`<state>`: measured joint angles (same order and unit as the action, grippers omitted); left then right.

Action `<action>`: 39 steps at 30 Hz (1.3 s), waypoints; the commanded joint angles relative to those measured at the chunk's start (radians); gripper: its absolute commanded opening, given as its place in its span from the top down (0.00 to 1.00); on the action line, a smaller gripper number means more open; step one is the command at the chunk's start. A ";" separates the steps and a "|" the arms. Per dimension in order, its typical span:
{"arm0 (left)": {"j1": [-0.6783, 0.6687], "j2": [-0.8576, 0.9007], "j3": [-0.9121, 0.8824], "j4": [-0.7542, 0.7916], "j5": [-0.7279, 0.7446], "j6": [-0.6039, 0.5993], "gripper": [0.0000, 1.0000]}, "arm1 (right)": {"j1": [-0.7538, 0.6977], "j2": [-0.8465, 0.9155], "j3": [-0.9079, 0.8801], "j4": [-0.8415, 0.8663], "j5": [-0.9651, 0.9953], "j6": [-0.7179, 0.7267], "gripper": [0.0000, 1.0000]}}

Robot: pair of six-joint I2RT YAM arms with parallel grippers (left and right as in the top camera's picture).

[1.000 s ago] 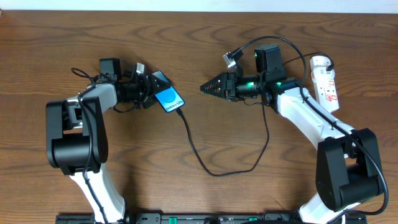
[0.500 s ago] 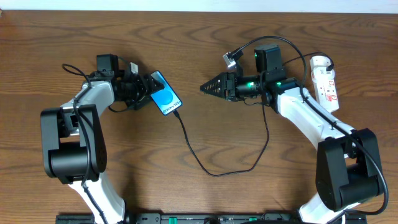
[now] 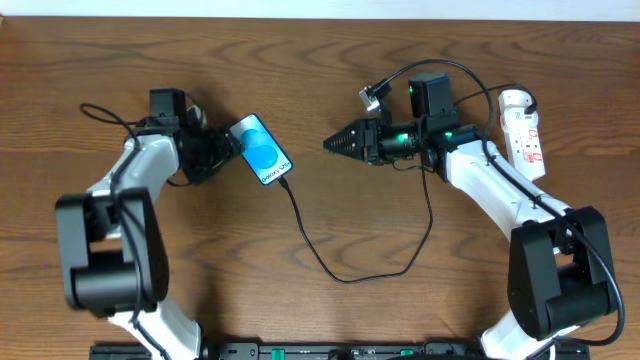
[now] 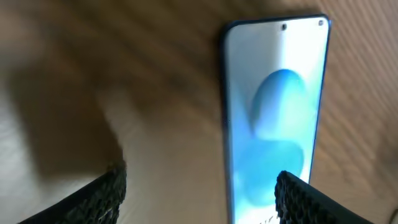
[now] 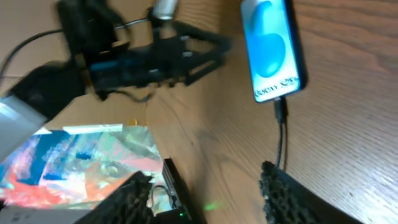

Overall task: Plug charger to phone and switch on socket
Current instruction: 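Lower the connected phone onto the table with the left gripper and release, then move the right gripper to the power strip's orange switch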

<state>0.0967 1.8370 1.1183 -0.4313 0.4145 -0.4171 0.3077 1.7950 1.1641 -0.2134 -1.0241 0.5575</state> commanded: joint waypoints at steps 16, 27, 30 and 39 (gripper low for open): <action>0.005 -0.668 0.012 -0.148 -0.064 0.017 0.19 | -0.065 -0.138 0.091 -0.421 0.370 -0.171 0.99; 0.005 -0.638 0.011 -0.181 -0.065 0.069 0.19 | -0.284 -0.284 0.235 -0.705 0.551 -0.231 0.99; 0.005 -0.625 0.011 -0.190 -0.065 0.069 0.19 | -0.392 -0.280 0.235 -0.735 0.551 -0.240 0.99; 0.005 -0.568 0.011 -0.190 -0.065 0.077 0.19 | -0.670 -0.192 0.235 -0.742 0.629 -0.259 0.99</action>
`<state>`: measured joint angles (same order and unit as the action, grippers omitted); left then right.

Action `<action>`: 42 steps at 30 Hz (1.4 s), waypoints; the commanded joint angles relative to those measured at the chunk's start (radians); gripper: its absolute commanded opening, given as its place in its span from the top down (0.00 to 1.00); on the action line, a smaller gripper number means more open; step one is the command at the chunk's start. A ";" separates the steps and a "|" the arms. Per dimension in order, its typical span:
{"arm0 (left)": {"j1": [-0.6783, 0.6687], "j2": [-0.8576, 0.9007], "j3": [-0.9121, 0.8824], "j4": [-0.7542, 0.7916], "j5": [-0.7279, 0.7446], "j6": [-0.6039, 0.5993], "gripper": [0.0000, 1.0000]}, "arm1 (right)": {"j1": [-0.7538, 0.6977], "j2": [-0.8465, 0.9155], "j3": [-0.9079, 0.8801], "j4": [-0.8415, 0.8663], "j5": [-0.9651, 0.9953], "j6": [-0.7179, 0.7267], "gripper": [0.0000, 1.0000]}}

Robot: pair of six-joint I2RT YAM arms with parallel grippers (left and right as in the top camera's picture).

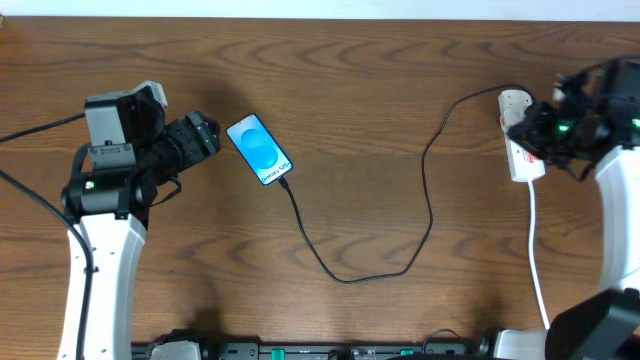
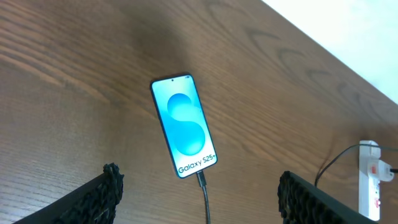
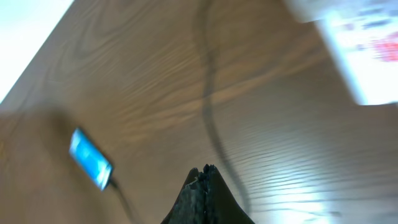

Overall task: Plug charger to phone and switch on socket
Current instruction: 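Move the right gripper to the power strip's orange switch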

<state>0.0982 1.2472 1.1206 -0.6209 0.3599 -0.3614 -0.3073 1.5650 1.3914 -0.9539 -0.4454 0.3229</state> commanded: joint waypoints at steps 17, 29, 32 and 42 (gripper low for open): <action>0.003 0.040 0.009 0.000 -0.033 0.040 0.18 | -0.201 0.368 0.007 0.215 0.051 -0.040 0.99; 0.003 0.040 0.009 0.000 -0.033 0.040 0.18 | -0.201 0.527 0.007 0.370 0.043 -0.058 0.99; 0.003 0.040 0.009 0.000 -0.033 0.040 0.18 | -0.202 0.528 0.007 0.397 0.043 -0.058 0.99; 0.003 0.040 0.009 0.000 -0.033 0.040 0.18 | -0.201 0.528 0.007 0.479 0.043 -0.047 0.99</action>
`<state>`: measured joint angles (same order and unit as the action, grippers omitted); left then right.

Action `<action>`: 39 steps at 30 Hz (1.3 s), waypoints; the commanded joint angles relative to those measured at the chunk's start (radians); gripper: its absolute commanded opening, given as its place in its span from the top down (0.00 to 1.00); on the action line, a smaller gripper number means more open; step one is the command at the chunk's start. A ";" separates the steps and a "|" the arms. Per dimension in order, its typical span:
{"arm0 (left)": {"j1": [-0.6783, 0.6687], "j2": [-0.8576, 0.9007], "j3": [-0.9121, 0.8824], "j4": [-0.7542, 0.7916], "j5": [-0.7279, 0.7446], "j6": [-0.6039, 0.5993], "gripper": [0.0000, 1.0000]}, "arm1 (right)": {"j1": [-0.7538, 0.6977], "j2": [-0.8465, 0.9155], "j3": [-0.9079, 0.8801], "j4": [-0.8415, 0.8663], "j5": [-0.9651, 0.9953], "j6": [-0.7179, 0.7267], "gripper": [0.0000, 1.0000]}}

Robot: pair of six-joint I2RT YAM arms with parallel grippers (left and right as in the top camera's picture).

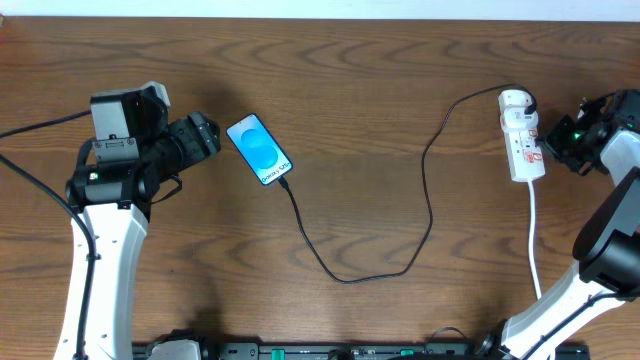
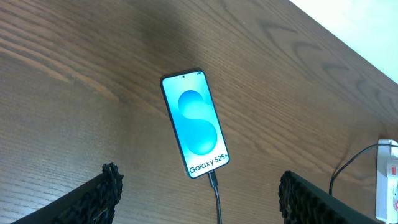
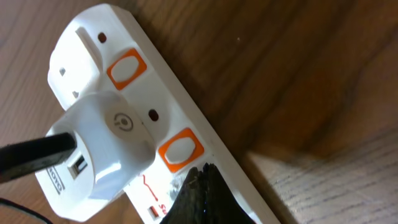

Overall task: Plug charger to phone and switch on socket
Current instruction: 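Move the right gripper to the power strip's orange switch, then press down the orange switch beside the charger plug with the right gripper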

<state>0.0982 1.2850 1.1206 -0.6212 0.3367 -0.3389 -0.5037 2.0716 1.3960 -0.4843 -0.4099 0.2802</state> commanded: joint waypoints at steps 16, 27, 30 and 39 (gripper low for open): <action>0.003 0.002 0.009 0.000 -0.010 0.018 0.18 | 0.020 0.022 0.003 0.064 0.008 -0.008 0.99; 0.003 0.002 0.009 0.000 -0.010 0.018 0.18 | 0.059 0.025 0.003 0.076 0.016 -0.024 0.99; 0.003 0.002 0.009 0.000 -0.010 0.018 0.18 | 0.061 0.026 0.003 0.076 0.017 -0.024 0.99; 0.003 0.002 0.009 0.000 -0.009 0.018 0.18 | 0.060 0.041 0.003 0.062 0.019 -0.018 0.99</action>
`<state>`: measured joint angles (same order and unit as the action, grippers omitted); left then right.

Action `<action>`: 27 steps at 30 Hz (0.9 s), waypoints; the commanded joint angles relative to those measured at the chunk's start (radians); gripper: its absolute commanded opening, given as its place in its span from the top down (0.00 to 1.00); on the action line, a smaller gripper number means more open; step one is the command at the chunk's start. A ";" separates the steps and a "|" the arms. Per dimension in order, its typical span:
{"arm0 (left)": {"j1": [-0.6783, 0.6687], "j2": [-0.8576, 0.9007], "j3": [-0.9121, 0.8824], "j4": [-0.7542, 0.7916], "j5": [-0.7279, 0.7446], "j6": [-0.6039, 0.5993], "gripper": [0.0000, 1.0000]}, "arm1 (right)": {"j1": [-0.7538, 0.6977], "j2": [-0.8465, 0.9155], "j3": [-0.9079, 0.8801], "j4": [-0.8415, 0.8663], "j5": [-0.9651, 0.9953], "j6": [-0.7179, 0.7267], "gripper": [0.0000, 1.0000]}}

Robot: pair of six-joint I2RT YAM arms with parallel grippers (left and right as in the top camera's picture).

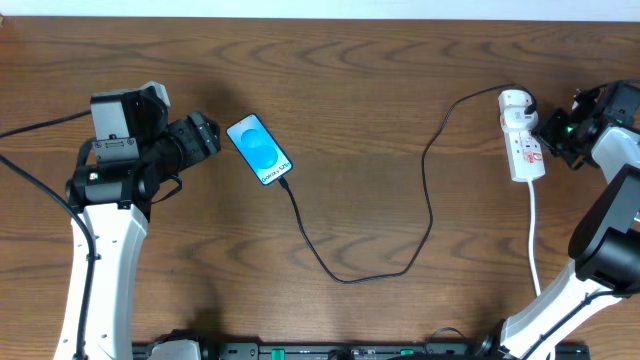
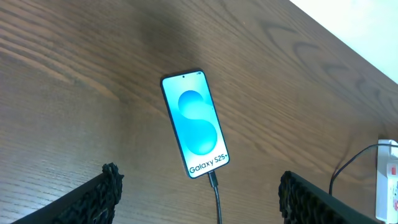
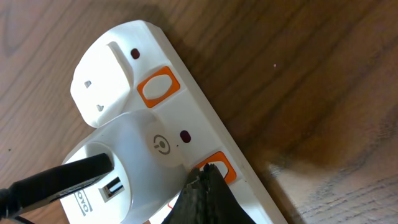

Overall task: Plug charger to phone and switch on socket
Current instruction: 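Press down the orange switch beside the charger plug with the right gripper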

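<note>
A phone (image 1: pixel 259 149) with a blue lit screen lies face up at the table's left; in the left wrist view the phone (image 2: pixel 194 132) has the black charger cable (image 1: pixel 345 275) plugged into its bottom end. The cable runs to a white charger plug (image 3: pixel 127 171) seated in a white socket strip (image 1: pixel 522 148) at the right. My right gripper (image 3: pixel 206 170) is shut, its tips on the orange switch (image 3: pixel 222 168) beside that plug. My left gripper (image 2: pixel 198 199) hangs open above the table, short of the phone, with nothing between its fingers.
A second orange switch (image 3: pixel 158 87) sits further up the strip beside an unused socket. The strip's white lead (image 1: pixel 534 240) runs toward the table's front edge. The far table edge (image 2: pixel 348 37) meets a white wall.
My right gripper's shut tips have shifted from just beside the orange switch onto it, a little closer to the charger plug. The left arm, the phone and the cable have not moved.
At first both grippers were near the middle, the left one open around the phone with the cable plugged in. Then the left arm was back at the left, open, and the right arm was at the socket strip, shut. Its tips now rest on the switch.
</note>
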<state>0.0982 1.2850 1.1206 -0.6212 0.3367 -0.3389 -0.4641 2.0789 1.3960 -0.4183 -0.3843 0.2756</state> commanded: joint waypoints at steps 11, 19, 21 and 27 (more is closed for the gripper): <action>0.003 0.002 0.009 0.000 -0.010 0.018 0.18 | 0.028 0.069 0.003 -0.008 -0.031 -0.011 0.99; 0.003 0.002 0.009 0.000 -0.009 0.018 0.18 | 0.038 0.072 0.002 -0.028 -0.038 -0.031 0.99; 0.003 0.002 0.009 0.000 -0.009 0.018 0.18 | 0.045 0.075 0.002 -0.039 -0.045 -0.052 0.99; 0.003 0.002 0.009 0.000 -0.009 0.018 0.18 | 0.063 0.084 0.002 -0.072 -0.047 -0.076 0.99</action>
<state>0.0982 1.2850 1.1206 -0.6212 0.3367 -0.3389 -0.4629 2.0949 1.4223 -0.4595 -0.3950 0.2344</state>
